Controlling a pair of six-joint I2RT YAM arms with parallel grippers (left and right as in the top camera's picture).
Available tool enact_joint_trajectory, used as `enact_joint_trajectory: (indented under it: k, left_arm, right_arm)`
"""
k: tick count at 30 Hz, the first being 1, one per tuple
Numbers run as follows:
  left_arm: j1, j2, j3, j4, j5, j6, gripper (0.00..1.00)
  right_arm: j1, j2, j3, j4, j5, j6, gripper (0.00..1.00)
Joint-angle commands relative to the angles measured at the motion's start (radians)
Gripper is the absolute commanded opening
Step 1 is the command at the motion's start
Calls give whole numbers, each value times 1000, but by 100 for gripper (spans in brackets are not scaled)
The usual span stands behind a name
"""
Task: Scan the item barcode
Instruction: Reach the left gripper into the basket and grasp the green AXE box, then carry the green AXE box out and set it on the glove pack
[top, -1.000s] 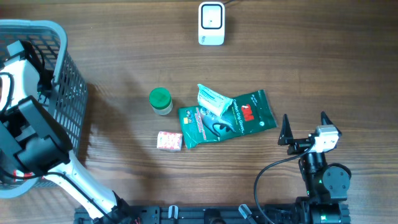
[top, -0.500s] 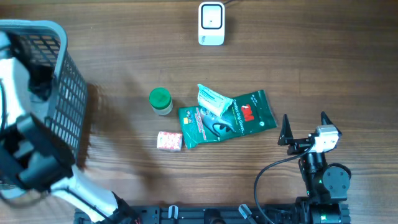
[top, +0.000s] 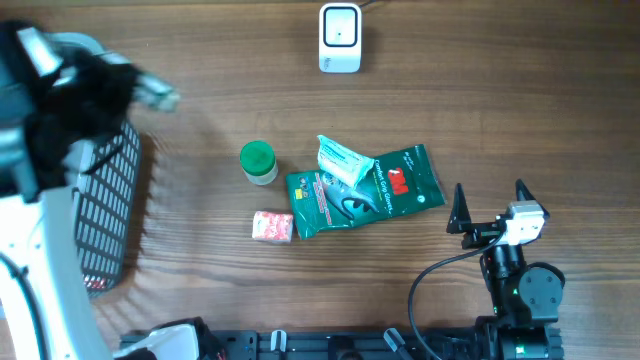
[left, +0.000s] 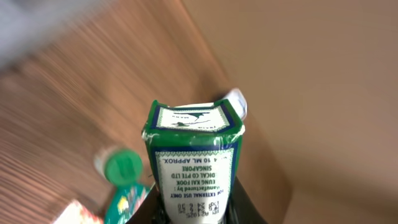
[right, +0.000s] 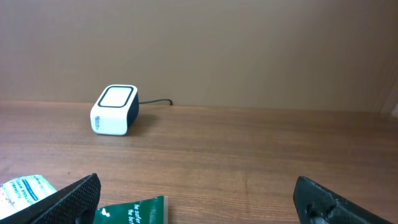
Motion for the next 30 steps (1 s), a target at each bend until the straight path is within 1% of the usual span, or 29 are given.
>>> enact_joint_trajectory:
  k: [1, 2, 4, 5, 6, 7, 9, 10, 12, 14, 17, 18, 19, 20, 21, 22, 23, 24, 26, 28, 30]
  left_arm:
    - [-289, 99, 3, 8, -111, -81, 13]
    - [-372, 138, 3, 27, -145, -112, 13]
    - [-484, 208, 3, 74, -154, -127, 13]
    - [-563, 269, 3, 114, -159, -136, 14]
    - [-616, 317, 2, 141, -175, -166, 14]
    - [-681, 391, 3, 190, -192, -201, 15]
    - [-764, 505, 3, 304, -194, -206, 16]
    - [-816, 578, 3, 386, -194, -205, 17]
    - [-875, 669, 3, 483, -199, -205, 18]
    - [-912, 748, 3, 541, -202, -206, 20]
    - [-949, 832, 2, 522, -201, -237, 21]
    - [-961, 846, 2, 516, -198, -235, 24]
    - [-972, 851, 2, 513, -203, -235, 32]
    - [-975, 851, 3, 513, -209, -235, 45]
    - [-975, 850, 3, 517, -218, -233, 64]
    - [-967, 846, 13, 515, -228, -192, 100]
    - [-956, 841, 29, 492, -228, -166, 100]
    - [-933, 824, 70, 429, -233, -140, 100]
    - [-891, 774, 153, 311, -298, -114, 100]
    - [-792, 632, 312, 116, -501, -41, 100]
    - [-707, 526, 385, 11, -600, -14, 100]
  right_arm:
    - [-2, -6, -1, 2, 6, -11, 100]
    - [-2, -6, -1, 2, 6, -12, 100]
    - [-2, -6, -1, 2, 6, -11, 100]
    - [-2, -6, -1, 2, 6, -12, 100]
    - [-2, -6, -1, 2, 6, -11, 100]
    - [-2, -6, -1, 2, 6, -11, 100]
    - [-2, -6, -1, 2, 6, -11, 100]
    - [-2, -6, -1, 2, 6, -11, 100]
    - [-2, -6, -1, 2, 6, -11, 100]
    - [-2, -6, -1, 2, 6, -11, 100]
    - [-2, -6, -1, 2, 6, -11, 100]
    - [-2, -6, -1, 2, 6, -12, 100]
    - [-2, -6, -1, 2, 6, -11, 100]
    - [-2, -6, -1, 2, 6, -11, 100]
    - [-2, -6, -1, 2, 6, -11, 100]
    - [-2, -6, -1, 2, 6, -11, 100]
    - [-2, -6, -1, 2, 6, -11, 100]
    - [-2, -6, -1, 2, 6, -11, 100]
    - [-2, -6, -1, 2, 6, -11, 100]
    - [-2, -6, -1, 2, 6, -11, 100]
    - [-2, -6, -1, 2, 6, -11, 100]
